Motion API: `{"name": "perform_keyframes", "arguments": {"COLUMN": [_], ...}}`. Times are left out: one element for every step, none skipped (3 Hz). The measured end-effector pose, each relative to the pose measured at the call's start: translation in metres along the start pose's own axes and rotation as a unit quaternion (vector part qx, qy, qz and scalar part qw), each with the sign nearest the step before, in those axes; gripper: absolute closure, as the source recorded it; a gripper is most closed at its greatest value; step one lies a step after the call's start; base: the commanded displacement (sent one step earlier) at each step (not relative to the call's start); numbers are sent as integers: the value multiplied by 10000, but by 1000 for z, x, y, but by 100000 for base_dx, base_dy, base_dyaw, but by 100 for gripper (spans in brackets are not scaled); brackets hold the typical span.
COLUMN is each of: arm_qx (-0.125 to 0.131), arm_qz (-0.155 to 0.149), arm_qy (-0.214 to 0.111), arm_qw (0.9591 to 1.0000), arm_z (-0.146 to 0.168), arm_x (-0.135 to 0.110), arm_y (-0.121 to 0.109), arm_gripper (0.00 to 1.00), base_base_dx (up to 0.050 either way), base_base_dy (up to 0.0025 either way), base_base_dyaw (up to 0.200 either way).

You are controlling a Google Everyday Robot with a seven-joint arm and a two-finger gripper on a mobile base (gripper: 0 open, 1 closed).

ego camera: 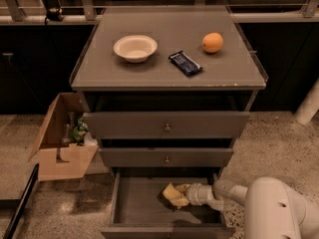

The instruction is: Place sponge into bottom drawer

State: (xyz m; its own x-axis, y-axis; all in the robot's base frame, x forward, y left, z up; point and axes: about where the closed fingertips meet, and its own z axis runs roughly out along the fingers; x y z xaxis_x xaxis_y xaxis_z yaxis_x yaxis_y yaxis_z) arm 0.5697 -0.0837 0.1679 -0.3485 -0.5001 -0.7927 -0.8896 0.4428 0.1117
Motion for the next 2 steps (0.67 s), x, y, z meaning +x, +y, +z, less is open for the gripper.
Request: {"name": "perform_keyframes", "arguments": {"arm_qx": [-1,-1], "arm_qz": [0,0], "arm_qy": [0,0], "arm_qw": [10000,10000], "arm_z": [0,0], "arm_x": [0,0], "arm_y": [0,0], "arm_gripper": [20,0], "base_base_dx": [0,0], "base_base_dy": [0,0], "base_base_dyaw": [0,0]}}
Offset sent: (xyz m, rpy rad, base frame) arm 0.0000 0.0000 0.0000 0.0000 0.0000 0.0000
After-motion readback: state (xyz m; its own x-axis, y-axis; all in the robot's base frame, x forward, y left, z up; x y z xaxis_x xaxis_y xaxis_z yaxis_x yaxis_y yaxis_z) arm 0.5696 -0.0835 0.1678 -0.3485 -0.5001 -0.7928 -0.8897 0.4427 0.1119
